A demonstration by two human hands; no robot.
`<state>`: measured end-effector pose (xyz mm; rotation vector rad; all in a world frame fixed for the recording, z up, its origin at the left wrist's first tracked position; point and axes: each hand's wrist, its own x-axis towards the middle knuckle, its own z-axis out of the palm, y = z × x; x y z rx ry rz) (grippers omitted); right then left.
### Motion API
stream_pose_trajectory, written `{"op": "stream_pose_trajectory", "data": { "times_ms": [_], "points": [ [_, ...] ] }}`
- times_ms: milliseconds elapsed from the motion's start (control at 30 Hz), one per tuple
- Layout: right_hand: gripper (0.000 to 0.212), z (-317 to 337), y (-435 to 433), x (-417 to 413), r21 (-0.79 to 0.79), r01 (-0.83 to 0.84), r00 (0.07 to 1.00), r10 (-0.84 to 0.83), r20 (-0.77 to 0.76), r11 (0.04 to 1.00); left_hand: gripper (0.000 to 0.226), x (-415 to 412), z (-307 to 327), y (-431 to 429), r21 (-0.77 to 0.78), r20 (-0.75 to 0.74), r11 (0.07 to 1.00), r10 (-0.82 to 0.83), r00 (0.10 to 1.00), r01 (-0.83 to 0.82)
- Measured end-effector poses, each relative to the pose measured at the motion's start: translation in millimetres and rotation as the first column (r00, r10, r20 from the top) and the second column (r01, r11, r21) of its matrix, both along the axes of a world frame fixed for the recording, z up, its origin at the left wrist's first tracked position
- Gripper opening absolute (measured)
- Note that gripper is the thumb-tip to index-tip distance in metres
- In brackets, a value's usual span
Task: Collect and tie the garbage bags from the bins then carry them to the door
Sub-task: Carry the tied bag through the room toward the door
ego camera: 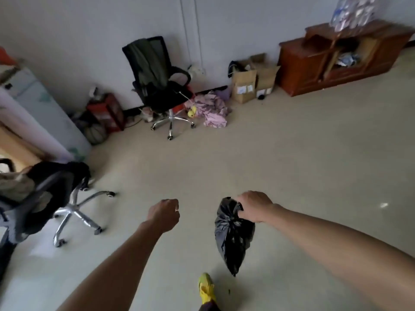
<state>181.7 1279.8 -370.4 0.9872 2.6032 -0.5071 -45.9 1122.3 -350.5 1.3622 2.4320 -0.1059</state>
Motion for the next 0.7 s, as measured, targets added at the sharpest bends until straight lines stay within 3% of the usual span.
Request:
{"op": "stream_pose_trajectory", "data": {
  "times_ms": [367, 700],
  "points": [
    [0.02, -0.4, 319.7, 52.5, 0.18, 0.257, 0.959, -0.274, 0.077, 0.95, 0.031, 12.1, 0.7, 413.0, -0.072, -0.08, 0.879, -0.476, 0.876, 0.471],
    [0.017, 44.3, 563.9, 155.9, 0.309, 0.604, 0.777, -0.629, -0.023, 0.735, 0.032, 109.6, 52.5, 754.1, -0.041, -0.114, 0.665, -0.745, 0.657, 0.746]
  ]
}}
